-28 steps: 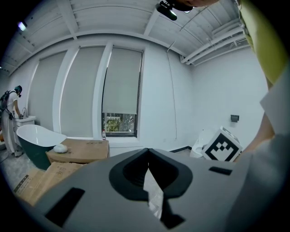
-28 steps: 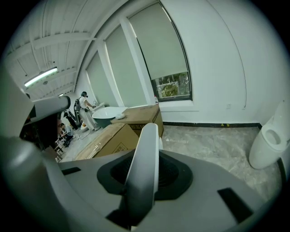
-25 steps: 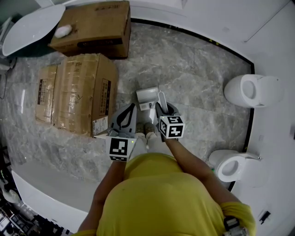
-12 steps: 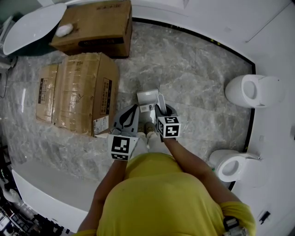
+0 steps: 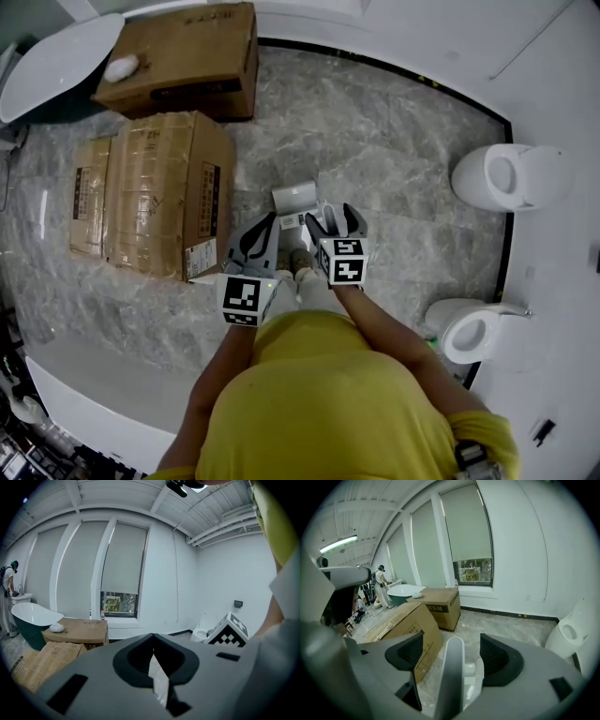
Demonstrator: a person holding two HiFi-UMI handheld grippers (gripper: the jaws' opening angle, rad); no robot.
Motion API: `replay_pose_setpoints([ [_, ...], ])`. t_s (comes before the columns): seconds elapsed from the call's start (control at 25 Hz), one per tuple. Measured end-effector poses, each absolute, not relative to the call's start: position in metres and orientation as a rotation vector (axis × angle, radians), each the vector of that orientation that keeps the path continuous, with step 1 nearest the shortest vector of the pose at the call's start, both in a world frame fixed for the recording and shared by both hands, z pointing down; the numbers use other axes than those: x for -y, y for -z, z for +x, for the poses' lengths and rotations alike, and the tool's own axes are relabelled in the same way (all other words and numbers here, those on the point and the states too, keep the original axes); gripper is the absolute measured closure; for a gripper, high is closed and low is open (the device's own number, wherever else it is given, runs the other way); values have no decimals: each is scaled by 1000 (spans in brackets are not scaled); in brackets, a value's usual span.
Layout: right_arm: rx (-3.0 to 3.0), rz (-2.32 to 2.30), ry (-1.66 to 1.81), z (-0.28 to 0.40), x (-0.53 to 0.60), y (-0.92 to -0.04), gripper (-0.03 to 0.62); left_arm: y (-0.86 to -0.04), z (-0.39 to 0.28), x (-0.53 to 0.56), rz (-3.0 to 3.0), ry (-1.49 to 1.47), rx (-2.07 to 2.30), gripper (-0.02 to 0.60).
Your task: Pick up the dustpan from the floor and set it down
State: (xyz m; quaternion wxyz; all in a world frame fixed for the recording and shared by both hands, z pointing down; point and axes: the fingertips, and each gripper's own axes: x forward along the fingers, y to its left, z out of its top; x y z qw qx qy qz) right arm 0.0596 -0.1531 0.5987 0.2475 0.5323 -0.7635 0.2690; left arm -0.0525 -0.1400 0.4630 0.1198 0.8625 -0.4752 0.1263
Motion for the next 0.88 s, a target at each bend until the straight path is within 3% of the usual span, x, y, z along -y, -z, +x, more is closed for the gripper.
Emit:
replay_pose_setpoints([
  [0.16,2175,1458,-622,58,155,-563,261,-457,-50,142,2537,-349,1387,583],
  [0.44,2404,1547,-376,60,163,-464,569,-424,-45,150,2585,-251,1428,583],
  [0.88,2544,1748,-45,80,173,-332,583,-314,-39,161,2710,-34,1576,583],
])
